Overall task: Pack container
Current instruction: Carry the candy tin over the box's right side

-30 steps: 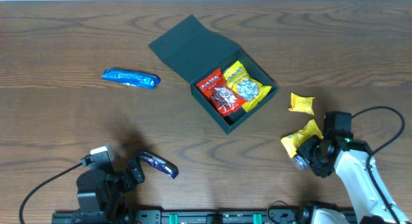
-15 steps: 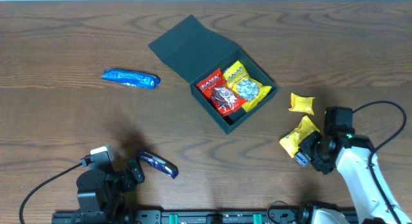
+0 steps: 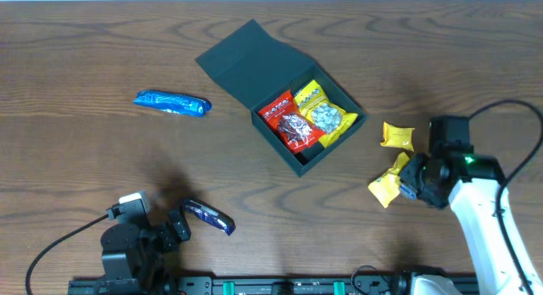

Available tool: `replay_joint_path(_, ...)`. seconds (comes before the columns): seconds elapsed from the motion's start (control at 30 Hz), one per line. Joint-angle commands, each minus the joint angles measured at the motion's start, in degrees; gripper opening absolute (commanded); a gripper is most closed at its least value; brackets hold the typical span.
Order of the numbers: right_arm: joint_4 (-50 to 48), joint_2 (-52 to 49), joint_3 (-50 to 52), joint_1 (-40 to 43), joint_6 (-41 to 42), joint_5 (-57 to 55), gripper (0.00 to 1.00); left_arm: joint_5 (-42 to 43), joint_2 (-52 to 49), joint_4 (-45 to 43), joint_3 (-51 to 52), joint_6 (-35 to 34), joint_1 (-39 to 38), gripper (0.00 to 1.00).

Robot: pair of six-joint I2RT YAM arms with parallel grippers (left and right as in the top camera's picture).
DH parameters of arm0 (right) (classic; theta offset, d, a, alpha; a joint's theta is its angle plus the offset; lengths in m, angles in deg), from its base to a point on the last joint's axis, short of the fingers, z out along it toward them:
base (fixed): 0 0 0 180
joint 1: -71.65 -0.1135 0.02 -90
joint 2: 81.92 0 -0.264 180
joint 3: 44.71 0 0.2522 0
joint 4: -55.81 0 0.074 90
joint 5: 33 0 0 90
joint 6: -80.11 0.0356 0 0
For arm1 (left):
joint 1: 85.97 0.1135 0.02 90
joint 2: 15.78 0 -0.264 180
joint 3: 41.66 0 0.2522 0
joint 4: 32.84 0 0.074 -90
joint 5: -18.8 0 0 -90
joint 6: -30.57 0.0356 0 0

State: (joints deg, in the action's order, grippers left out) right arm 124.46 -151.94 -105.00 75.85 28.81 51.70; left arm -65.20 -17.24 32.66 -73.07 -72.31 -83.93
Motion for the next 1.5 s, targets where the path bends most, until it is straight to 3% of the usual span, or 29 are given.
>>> replay_joint_path(0.0, 0.94, -0.83, -4.59, -2.05, -1.95, -2.21, 0.26, -0.17, 0.09, 3.5, 0.87, 0.46, 0.2, 0.96)
replay_joint_path(0.37, 5.22, -12.26, -21.09, -13.05, -4.44, -5.07, 0.23, -0.17, 0.09, 3.5, 0.87, 0.46, 0.2, 0.95)
replay_joint_path(1.03, 6.4, -32.68, -46.51, -26.08, -29.05, -4.66, 0.26, -0.17, 0.09, 3.5, 0.87, 0.46, 0.2, 0.95)
replay_joint_path(1.47, 5.31, -41.7, -49.94, -27.36, -46.71, -0.61, 0.29, -0.17, 0.09, 3.5, 0.87, 0.46, 0.2, 0.95)
